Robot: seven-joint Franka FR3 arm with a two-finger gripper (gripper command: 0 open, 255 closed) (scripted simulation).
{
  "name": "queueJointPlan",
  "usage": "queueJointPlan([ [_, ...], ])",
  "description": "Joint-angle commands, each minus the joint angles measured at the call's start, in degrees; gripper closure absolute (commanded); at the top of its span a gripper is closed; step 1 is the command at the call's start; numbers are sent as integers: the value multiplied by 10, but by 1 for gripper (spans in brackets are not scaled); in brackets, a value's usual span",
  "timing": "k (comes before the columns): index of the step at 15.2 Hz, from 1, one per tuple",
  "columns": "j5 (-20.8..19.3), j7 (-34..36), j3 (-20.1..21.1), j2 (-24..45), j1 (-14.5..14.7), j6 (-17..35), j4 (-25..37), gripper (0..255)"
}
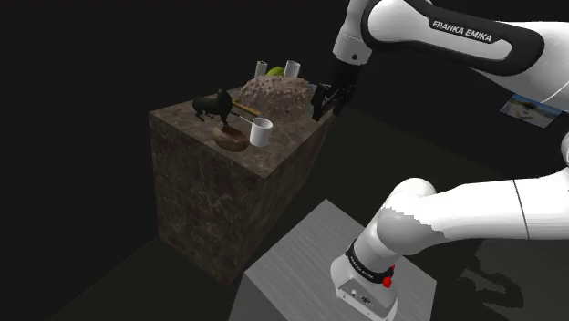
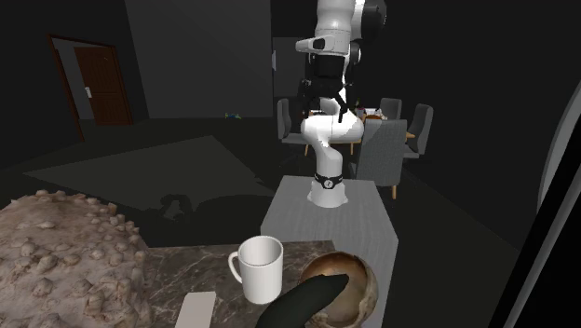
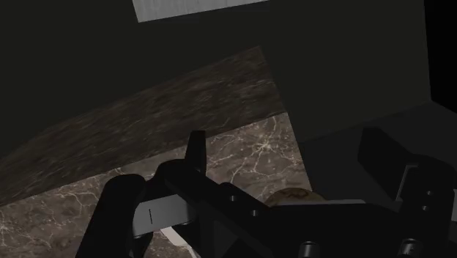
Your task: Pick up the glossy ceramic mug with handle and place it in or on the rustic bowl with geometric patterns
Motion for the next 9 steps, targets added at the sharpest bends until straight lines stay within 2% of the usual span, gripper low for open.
queueJointPlan([
  [1, 0, 0, 0, 0, 0, 0, 0, 0],
  [9, -13, -13, -22, 132, -2, 161, -6, 0],
])
